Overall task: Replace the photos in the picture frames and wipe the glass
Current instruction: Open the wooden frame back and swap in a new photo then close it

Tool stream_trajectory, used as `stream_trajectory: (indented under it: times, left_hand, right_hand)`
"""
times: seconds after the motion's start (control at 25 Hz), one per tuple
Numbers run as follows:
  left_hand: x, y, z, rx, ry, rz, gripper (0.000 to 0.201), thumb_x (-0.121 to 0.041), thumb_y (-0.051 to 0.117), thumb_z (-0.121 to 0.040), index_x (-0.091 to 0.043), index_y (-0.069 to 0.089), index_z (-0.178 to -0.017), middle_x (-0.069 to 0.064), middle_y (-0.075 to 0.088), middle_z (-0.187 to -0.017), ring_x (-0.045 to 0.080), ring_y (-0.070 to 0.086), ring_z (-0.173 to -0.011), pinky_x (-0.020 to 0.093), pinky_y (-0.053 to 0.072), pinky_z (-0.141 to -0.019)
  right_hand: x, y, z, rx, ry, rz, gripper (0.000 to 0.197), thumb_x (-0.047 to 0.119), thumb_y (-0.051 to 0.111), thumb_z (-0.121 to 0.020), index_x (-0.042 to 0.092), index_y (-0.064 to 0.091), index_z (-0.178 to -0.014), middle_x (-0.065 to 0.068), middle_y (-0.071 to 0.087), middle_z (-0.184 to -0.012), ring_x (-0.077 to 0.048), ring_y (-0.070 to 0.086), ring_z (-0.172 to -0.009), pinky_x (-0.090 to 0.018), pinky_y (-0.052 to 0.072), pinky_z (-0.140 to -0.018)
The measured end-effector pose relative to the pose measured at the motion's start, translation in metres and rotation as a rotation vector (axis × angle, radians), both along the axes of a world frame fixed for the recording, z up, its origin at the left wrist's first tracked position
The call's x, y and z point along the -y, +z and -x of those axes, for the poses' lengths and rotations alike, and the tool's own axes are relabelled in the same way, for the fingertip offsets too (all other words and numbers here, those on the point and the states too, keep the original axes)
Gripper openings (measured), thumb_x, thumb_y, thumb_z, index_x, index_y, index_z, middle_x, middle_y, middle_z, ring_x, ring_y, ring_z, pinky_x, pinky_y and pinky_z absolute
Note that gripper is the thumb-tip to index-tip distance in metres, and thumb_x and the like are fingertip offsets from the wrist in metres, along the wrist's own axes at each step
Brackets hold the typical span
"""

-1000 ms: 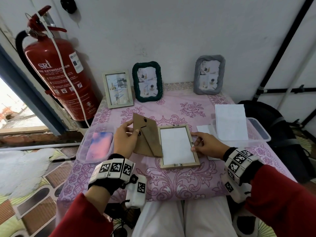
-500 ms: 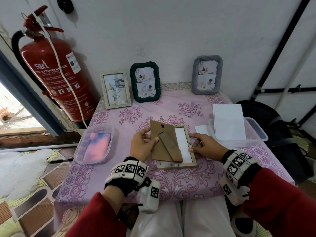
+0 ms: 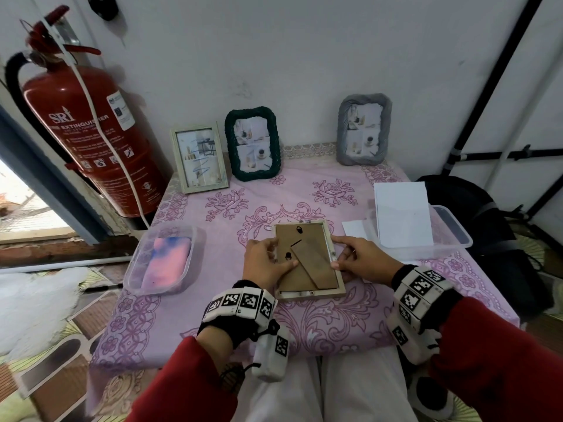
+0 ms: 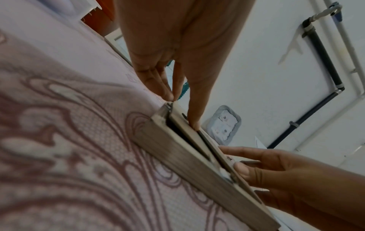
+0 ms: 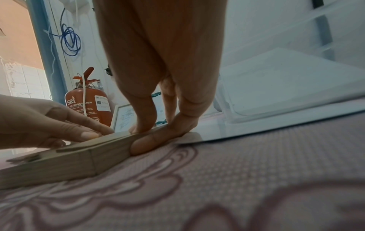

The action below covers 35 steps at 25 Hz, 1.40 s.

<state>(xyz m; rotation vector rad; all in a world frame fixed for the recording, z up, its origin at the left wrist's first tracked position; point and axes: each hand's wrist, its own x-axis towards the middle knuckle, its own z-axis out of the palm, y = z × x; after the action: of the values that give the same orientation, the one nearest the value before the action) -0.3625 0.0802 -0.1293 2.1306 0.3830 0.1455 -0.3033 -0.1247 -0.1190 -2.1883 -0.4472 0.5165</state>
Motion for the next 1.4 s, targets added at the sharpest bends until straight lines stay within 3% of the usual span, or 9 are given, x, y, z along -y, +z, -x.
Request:
stream_trajectory:
  times: [0.12,0.36,0.44,0.6,0.72,0.88,1.08,1.28,1.4]
  left_hand:
    - [0.0,-0.002,0.0,-0.026,0.013,-0.079,0.072,-0.025,0.082,-0.066,-0.009,0.051,-0.13,0.012,0.043,-0.121,0.025,0.052,-0.107,0.029,0.045,-0.095]
    - [-0.002,-0.008,0.002,-0.053,-0.031,-0.058,0.062,-0.026,0.085,-0.062,-0.015,0.057,-0.117,0.007,0.039,-0.114,0.026,0.051,-0.108,0.035,0.044,-0.101]
    - [-0.003,-0.007,0.002,-0.054,-0.044,-0.065,0.069,-0.027,0.086,-0.061,-0.016,0.053,-0.12,0.007,0.039,-0.113,0.024,0.051,-0.107,0.035,0.044,-0.1]
    - [-0.008,-0.006,0.003,-0.06,-0.07,-0.047,0.063,-0.026,0.078,-0.072,-0.017,0.049,-0.127,0.002,0.037,-0.109,0.017,0.05,-0.099,0.03,0.044,-0.098]
    - [-0.016,-0.003,0.0,-0.08,-0.087,0.138,0.044,-0.008,0.06,-0.087,-0.007,0.05,-0.129,0.008,0.041,-0.1,0.019,0.053,-0.092,0.035,0.048,-0.095]
    - [-0.033,-0.002,0.001,-0.117,-0.191,0.414,0.046,0.012,0.05,-0.087,0.0,0.044,-0.132,0.007,0.049,-0.078,0.007,0.058,-0.072,0.018,0.054,-0.073]
    - [-0.039,-0.003,0.0,-0.094,-0.235,0.296,0.05,0.01,0.059,-0.083,0.002,0.046,-0.13,-0.005,0.048,-0.074,-0.003,0.056,-0.064,0.014,0.053,-0.075]
    - [-0.037,-0.003,-0.004,-0.091,-0.202,0.286,0.047,0.008,0.064,-0.08,0.0,0.052,-0.124,0.008,0.048,-0.095,0.017,0.051,-0.08,0.037,0.054,-0.086]
    - [-0.032,-0.002,-0.006,-0.084,-0.17,0.265,0.044,0.007,0.066,-0.079,-0.002,0.055,-0.12,0.0,0.045,-0.083,0.012,0.048,-0.071,0.027,0.054,-0.077]
  right_hand:
    - [0.0,0.0,0.0,0.003,0.002,0.006,0.068,0.011,0.069,-0.082,0.01,0.036,-0.141,-0.001,0.06,-0.078,-0.001,0.054,-0.066,-0.007,0.043,-0.066]
    - [-0.002,-0.002,0.001,-0.019,0.004,-0.006,0.061,0.014,0.06,-0.09,0.008,0.031,-0.143,0.001,0.053,-0.076,-0.007,0.056,-0.071,-0.009,0.047,-0.066]
    - [-0.002,-0.003,0.001,-0.023,-0.009,-0.015,0.058,0.017,0.057,-0.091,0.009,0.032,-0.143,0.003,0.05,-0.074,-0.008,0.054,-0.073,-0.008,0.046,-0.065]
    - [-0.003,-0.005,-0.001,-0.045,-0.04,-0.033,0.047,0.012,0.05,-0.095,0.01,0.038,-0.14,-0.001,0.052,-0.076,-0.019,0.056,-0.087,-0.037,0.051,-0.089]
    - [-0.003,-0.005,-0.002,-0.085,-0.044,-0.051,0.043,0.008,0.048,-0.095,0.009,0.039,-0.137,-0.01,0.053,-0.081,-0.023,0.057,-0.087,-0.047,0.051,-0.091]
    - [-0.001,-0.006,-0.003,-0.152,-0.055,-0.097,0.043,0.006,0.049,-0.094,0.01,0.038,-0.136,-0.004,0.047,-0.075,-0.017,0.057,-0.075,-0.038,0.057,-0.078]
    - [-0.004,-0.002,-0.002,-0.12,-0.082,-0.072,0.042,0.004,0.055,-0.09,0.008,0.042,-0.13,-0.005,0.049,-0.072,-0.017,0.058,-0.072,-0.028,0.057,-0.065]
    - [-0.008,0.001,-0.003,-0.112,-0.137,-0.08,0.04,-0.002,0.059,-0.086,0.006,0.044,-0.122,-0.01,0.051,-0.07,-0.019,0.057,-0.064,-0.031,0.057,-0.054]
    - [-0.008,0.0,-0.004,-0.129,-0.129,-0.092,0.039,-0.002,0.059,-0.087,0.007,0.043,-0.121,-0.011,0.05,-0.072,-0.021,0.058,-0.063,-0.04,0.058,-0.06]
